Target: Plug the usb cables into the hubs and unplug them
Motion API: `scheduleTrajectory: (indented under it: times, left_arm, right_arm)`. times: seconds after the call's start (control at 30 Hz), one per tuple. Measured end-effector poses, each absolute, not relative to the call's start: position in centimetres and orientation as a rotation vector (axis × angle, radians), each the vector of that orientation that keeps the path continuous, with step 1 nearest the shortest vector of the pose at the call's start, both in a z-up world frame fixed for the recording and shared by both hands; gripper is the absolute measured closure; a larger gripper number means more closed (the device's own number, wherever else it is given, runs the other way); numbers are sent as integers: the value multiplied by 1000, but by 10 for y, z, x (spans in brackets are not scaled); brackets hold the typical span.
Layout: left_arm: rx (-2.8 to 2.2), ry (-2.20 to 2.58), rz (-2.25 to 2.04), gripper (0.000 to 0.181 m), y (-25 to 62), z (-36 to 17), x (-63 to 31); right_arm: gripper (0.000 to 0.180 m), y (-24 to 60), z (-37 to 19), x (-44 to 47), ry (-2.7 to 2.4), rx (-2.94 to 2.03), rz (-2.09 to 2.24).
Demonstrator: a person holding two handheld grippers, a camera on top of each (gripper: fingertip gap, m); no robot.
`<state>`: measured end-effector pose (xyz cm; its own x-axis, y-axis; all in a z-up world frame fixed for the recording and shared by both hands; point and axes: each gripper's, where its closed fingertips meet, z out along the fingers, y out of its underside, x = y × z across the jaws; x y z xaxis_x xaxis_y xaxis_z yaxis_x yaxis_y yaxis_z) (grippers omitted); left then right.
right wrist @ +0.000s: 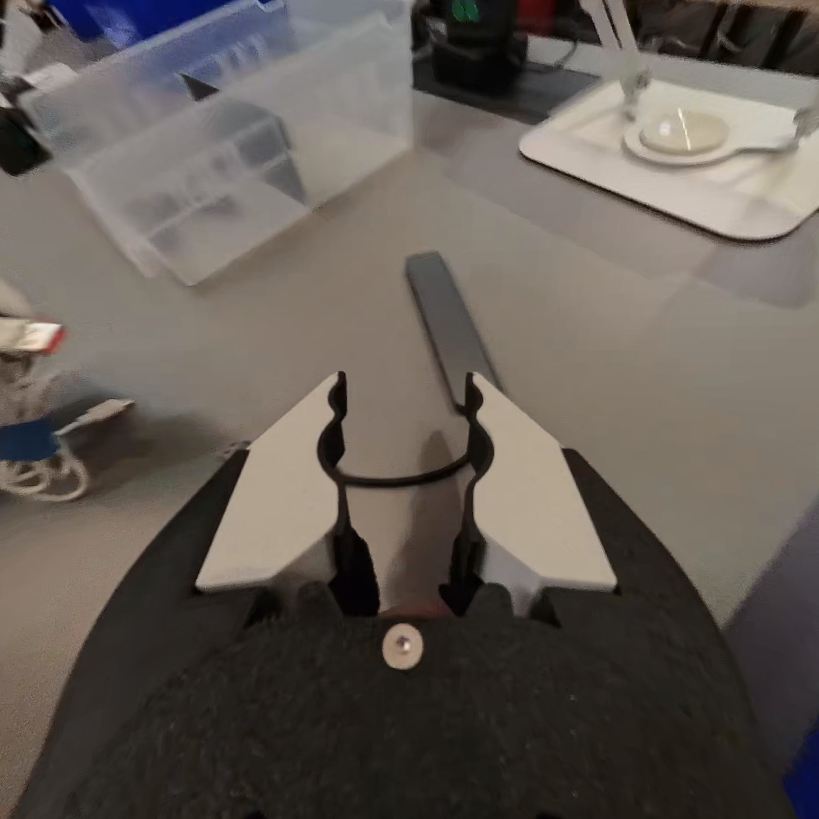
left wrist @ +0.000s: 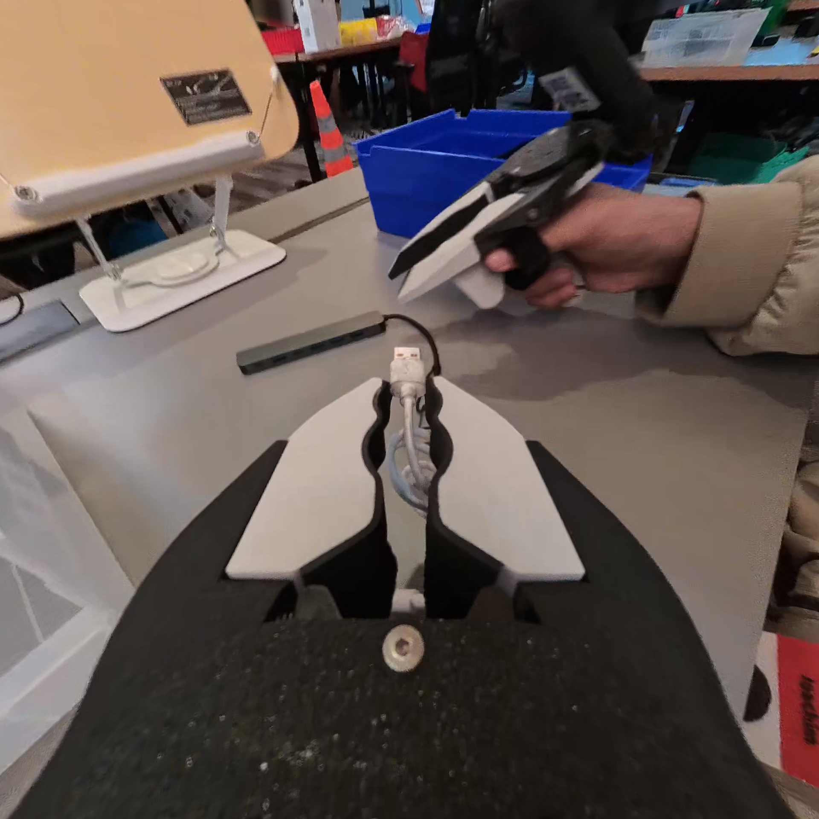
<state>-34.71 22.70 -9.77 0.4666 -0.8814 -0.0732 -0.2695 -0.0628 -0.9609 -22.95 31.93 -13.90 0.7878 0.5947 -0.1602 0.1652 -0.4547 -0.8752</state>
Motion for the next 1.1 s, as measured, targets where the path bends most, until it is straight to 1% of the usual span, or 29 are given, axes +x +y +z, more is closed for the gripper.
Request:
scheduleTrajectory:
  times: [0.13,0.2,0.27,0.4,0.43,0.47,0.63,0.77,0.97,1.1]
  left_arm:
    - [-1629,993,-730,165,232,-99,-354]
    - [-1622,996,-722,166,233,-99,-355]
    - [-1614,1016,-705,166,233,-100,-355]
    - [-1600,1061,-660,165,234,-104,-350]
    - [-1602,1064,-650,165,234,-105,-349]
    - [-1608,1064,-645,165,236,-105,-348]
    - [-1693,1032,-659,165,253,-115,-340]
    - [-1754,988,-610,165,270,-115,-335]
    - [-1747,1040,-491,165,278,-99,-321]
    - [-1757,1014,-528,165,276,-97,-314]
  right_arm:
    - [127,350,-172,-222,-640,-2132,446]
    - [133,354,-181,-222,-696,-2172,422]
    - [138,359,-184,-218,-712,-2194,411]
    - [138,360,-190,-215,-787,-2202,356]
    - [141,360,-190,-216,-809,-2192,352]
    - [149,359,-190,-220,-831,-2184,369]
    - [152,358,-188,-221,-762,-2214,415]
    - [152,341,-164,-236,-594,-2180,745]
    - [152,302,-112,-250,-681,-1990,497]
    - [152,288,-97,-268,-694,-1918,465]
